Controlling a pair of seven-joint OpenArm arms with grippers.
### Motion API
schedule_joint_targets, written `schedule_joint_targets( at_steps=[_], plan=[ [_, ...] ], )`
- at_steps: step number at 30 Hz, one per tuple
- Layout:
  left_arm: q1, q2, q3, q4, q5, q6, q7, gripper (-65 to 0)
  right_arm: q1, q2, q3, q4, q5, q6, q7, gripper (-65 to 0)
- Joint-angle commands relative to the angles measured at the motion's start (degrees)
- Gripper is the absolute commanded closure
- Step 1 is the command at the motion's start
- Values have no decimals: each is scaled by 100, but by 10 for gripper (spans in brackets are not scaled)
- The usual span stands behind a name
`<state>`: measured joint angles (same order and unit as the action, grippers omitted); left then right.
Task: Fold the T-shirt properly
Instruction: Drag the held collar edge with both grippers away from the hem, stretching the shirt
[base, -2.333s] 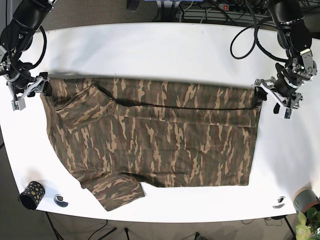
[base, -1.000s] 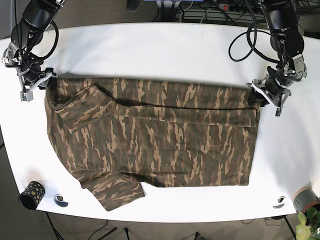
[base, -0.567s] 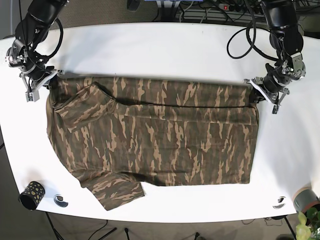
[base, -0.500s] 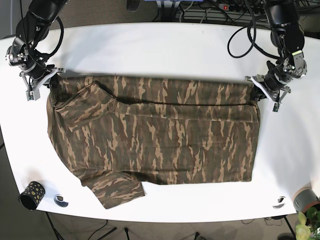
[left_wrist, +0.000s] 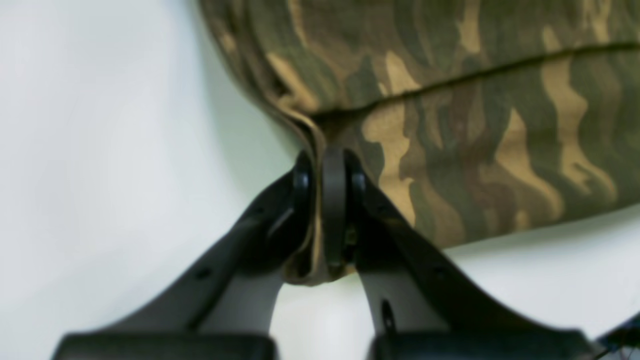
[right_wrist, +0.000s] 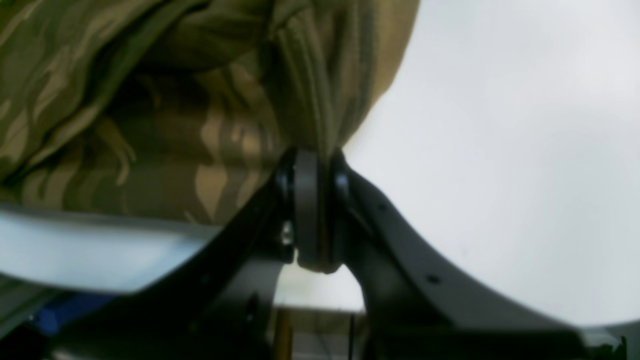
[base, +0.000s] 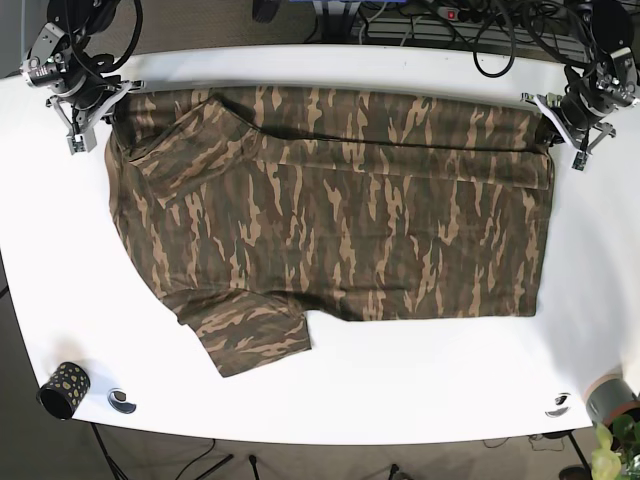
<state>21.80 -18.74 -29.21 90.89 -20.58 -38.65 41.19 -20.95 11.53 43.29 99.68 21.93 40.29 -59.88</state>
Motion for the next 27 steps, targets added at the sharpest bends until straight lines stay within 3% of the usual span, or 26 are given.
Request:
schedule_joint_targets(
  at_steps=[1, 7, 8, 10, 15, 17, 27],
  plan=[
    [145, -135, -222, 269, -21, -69, -62, 0, -195, -50, 54, 357, 0, -29, 76, -14],
    [488, -135, -389, 339, -21, -86, -62, -8, -547, -287, 54, 595, 0, -29, 76, -19],
    [514, -143, -389, 339, -21, -86, -62, -33, -556, -287, 54, 595, 0, -29, 76, -48],
    [532, -143, -380, 339, -21, -86, -62, -106, -564, -296, 62, 595, -18, -29, 76, -133],
    [497, -170, -362, 348, -21, -42, -53, -388, -556, -296, 71, 621, 0, -29, 76, -444],
    [488, -170, -362, 357, -21, -42, -53, -456, -538, -287, 115, 788, 0, -29, 76, -509],
    [251, -135, -354, 1095, -74, -60, -62, -449, -134, -278, 326, 1061, -35, -29, 76, -509]
  ],
)
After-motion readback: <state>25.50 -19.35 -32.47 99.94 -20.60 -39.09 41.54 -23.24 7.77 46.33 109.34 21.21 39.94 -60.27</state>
